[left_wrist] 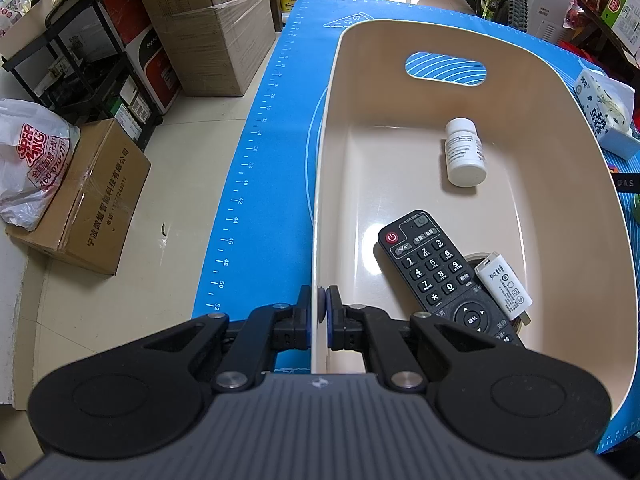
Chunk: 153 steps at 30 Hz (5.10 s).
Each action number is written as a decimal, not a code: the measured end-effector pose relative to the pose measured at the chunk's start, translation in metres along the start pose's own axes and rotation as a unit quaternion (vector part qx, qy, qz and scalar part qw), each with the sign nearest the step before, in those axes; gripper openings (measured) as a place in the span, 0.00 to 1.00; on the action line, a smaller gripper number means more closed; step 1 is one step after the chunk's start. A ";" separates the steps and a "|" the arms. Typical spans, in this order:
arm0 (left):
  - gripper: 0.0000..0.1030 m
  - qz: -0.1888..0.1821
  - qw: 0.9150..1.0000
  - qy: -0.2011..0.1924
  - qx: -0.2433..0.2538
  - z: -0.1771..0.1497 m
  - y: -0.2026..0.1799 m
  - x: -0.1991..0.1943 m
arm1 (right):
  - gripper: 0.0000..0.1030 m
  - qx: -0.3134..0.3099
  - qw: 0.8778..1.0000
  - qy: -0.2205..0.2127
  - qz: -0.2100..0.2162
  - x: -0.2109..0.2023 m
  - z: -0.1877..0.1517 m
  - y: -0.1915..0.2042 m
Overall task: Organize rigid objects
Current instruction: 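Move the right gripper to the orange-purple toy and grasp it, then carry the orange-purple toy with the right gripper and release it into the basket, then move the right gripper to the keys and grasp their ring end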
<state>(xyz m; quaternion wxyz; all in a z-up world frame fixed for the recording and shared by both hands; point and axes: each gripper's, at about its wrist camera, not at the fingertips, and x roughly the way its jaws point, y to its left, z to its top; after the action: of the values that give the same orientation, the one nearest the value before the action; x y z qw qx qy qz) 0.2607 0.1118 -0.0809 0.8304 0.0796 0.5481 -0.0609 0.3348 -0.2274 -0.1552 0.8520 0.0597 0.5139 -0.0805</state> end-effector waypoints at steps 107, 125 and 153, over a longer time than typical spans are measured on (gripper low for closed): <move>0.08 0.005 1.000 -0.001 0.002 0.001 0.000 -0.001 | 0.83 -0.095 0.988 -0.080 0.096 -0.077 0.001 0.027; 0.08 0.004 1.000 -0.002 0.002 0.001 0.000 0.000 | 0.70 -0.124 0.989 0.001 0.080 -0.023 -0.034 0.044; 0.08 0.005 1.000 -0.002 0.000 0.001 0.000 -0.001 | 0.13 -0.152 0.983 -0.049 0.091 -0.050 -0.027 0.052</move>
<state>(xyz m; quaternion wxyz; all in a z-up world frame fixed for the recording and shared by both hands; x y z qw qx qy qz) 0.2615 0.1117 -0.0794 0.8318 0.0823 0.5459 -0.0575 0.2989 -0.1678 -0.1230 0.8790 -0.0283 0.4703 0.0735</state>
